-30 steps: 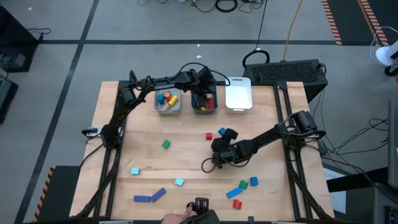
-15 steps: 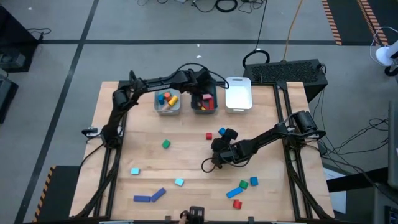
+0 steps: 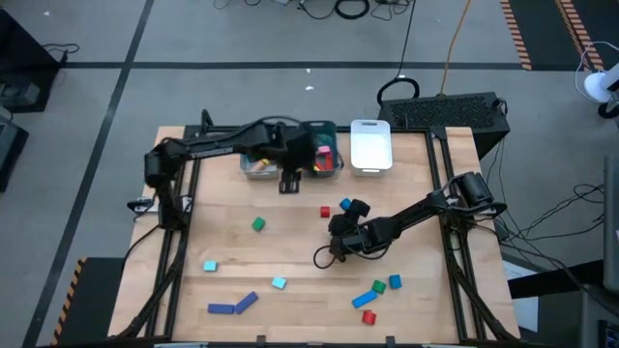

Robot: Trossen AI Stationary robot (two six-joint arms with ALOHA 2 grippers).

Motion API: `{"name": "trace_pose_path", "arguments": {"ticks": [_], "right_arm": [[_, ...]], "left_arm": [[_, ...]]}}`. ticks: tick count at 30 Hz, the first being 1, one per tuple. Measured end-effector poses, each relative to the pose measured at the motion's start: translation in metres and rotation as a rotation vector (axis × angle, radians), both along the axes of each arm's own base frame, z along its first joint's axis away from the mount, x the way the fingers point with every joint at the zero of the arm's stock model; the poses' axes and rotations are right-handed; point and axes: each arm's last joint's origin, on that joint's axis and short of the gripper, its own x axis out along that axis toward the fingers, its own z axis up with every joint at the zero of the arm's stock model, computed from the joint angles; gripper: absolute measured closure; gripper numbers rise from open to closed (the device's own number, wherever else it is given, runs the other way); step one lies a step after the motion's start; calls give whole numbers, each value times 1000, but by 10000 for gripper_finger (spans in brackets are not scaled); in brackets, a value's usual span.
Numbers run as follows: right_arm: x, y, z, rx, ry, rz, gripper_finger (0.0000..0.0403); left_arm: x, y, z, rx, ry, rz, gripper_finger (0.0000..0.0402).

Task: Sort blocks by size
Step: Put the right purple rectangle block into the blue bin

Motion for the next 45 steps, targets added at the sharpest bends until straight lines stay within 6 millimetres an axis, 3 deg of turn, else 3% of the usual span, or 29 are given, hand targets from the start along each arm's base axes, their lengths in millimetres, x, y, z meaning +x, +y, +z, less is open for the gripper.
{"name": "trace_pose_path", "arguments": {"ticks": [12, 25, 35, 45], "right_arm": [[4, -10, 1, -53, 47, 69, 202], [5, -12, 1, -26, 42, 72, 202], [6, -10, 1, 18, 7, 45, 202], [5, -3, 1, 30, -3, 59, 202]], "left_arm": [[-59, -130, 5, -98, -2, 107, 206], [-102, -255, -42, -232, -27, 248, 206], [-120, -316, -81, -412, -173, 514, 206], [-121, -342, -132, -346, -64, 580, 206]]}}
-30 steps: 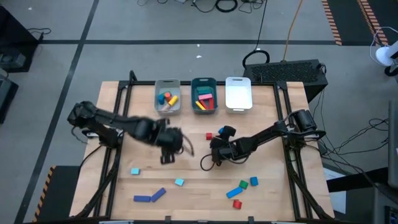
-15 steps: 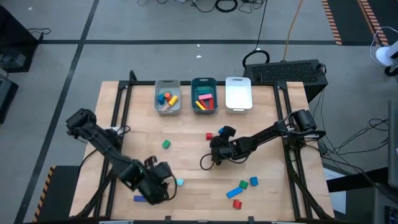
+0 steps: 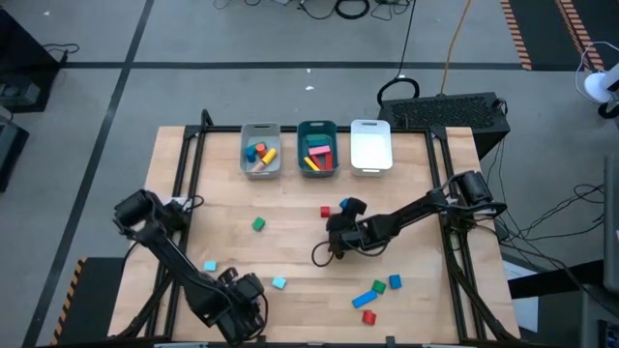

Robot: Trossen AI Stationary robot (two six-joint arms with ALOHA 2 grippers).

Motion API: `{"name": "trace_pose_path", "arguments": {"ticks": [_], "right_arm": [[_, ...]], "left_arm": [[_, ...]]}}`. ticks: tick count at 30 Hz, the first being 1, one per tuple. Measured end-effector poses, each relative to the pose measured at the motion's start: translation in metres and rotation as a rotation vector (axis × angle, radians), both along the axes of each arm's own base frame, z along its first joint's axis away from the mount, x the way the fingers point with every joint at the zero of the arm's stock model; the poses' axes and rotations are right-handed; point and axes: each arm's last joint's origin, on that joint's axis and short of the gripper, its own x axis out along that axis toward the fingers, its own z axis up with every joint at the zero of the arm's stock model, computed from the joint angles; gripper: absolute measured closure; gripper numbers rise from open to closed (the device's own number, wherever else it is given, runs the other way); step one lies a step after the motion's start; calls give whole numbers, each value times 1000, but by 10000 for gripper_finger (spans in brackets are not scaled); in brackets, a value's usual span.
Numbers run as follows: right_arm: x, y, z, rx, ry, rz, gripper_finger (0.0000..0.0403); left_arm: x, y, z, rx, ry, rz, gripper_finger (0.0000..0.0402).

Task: Sort blocks by size
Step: Put the right purple rectangle block into the blue bin

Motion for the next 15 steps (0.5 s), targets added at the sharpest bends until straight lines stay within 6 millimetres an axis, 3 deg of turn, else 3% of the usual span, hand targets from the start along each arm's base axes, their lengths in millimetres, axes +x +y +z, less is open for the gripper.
{"name": "trace_pose_path", "arguments": {"ticks": [6, 15], "right_arm": [[-1, 4, 0, 10, -6, 2, 202], [-1, 8, 0, 45, -23, 3, 202]], "left_arm": [[1, -2, -21, 24, 94, 21, 206], [-1, -1, -25, 48, 126, 22, 195]]}}
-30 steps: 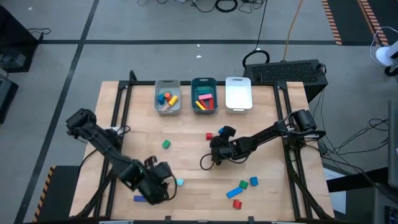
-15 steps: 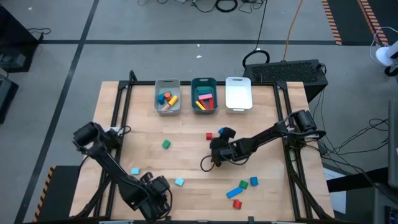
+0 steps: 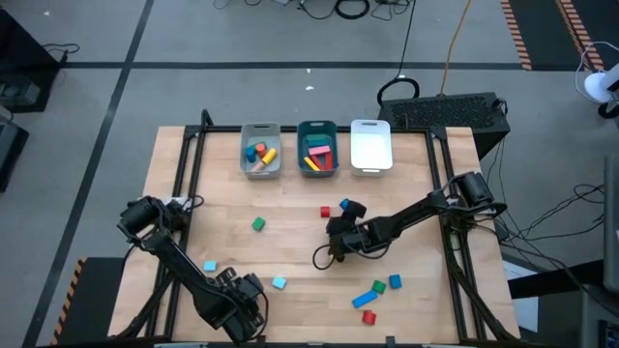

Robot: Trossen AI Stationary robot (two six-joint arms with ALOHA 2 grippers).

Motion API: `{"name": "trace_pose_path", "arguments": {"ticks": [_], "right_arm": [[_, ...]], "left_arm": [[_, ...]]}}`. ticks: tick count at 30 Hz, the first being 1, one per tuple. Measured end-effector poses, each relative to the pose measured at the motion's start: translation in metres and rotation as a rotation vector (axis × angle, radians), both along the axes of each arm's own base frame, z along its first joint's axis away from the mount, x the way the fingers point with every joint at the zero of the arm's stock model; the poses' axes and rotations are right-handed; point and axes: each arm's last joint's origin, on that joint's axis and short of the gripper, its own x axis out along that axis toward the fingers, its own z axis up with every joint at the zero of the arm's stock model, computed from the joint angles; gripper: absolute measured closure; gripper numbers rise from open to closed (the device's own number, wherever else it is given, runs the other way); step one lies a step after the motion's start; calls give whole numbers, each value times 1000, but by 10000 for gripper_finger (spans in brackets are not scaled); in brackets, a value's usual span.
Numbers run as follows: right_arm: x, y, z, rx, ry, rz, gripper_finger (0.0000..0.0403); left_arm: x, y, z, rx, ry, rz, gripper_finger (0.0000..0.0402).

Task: Sort blocks by size
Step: Put the right purple rectangle block into the blue bin

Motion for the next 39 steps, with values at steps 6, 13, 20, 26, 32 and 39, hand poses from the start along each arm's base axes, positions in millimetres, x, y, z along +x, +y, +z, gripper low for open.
{"name": "trace_pose_path", "arguments": {"ticks": [6, 13, 20, 26, 32, 39], "right_arm": [[-1, 6, 0, 2, -3, 16, 202], [-2, 8, 0, 13, -10, 9, 202], [-2, 8, 0, 15, -13, 4, 202], [-2, 9, 0, 21, -16, -3, 202], [-5, 18, 0, 21, -13, 18, 202], [-7, 24, -1, 55, 2, 48, 202]], "left_arm": [[0, -1, -7, 0, 35, -1, 184], [2, -5, -33, 1, 153, -12, 185], [6, -2, -28, -13, 133, -23, 264], [15, 11, -20, -9, 135, -97, 297], [33, 48, -6, 78, 172, -190, 297], [60, 109, 15, 130, 198, -323, 297]]}}
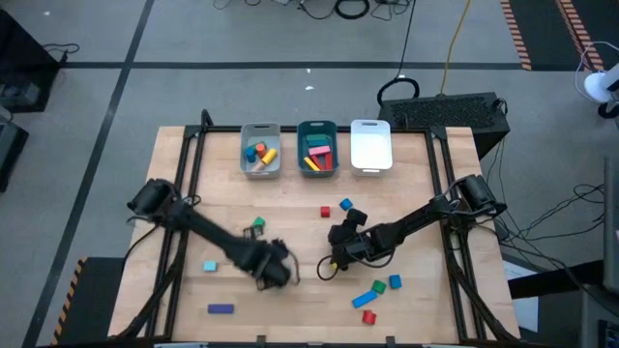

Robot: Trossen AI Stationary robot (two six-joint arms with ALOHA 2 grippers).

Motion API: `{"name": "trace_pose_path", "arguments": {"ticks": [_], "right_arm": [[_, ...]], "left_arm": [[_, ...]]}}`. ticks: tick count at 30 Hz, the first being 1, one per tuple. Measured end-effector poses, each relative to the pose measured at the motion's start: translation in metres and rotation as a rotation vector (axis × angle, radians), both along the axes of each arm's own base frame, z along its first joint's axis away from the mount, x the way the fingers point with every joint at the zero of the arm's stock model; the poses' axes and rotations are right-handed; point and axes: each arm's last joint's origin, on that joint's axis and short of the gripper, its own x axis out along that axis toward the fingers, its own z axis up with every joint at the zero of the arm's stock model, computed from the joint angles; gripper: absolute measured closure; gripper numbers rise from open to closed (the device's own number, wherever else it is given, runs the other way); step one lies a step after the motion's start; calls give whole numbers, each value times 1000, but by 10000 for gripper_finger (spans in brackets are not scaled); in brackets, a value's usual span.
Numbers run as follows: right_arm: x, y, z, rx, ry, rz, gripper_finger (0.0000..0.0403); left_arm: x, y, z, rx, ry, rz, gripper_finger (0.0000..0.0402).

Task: Sort blocks by size
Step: Put the right purple rectangle block into the blue bin

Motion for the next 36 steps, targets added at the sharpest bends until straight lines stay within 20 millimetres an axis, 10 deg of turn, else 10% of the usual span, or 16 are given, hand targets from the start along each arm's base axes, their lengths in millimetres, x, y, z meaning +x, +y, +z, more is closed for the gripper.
{"name": "trace_pose_path", "arguments": {"ticks": [19, 36], "right_arm": [[-4, 9, -1, 23, 27, 40, 202], [-12, 27, -1, 57, 0, 18, 202]], "left_arm": [[67, 173, 41, 139, -162, -300, 297], [77, 314, 74, 256, -520, -319, 297]]}}
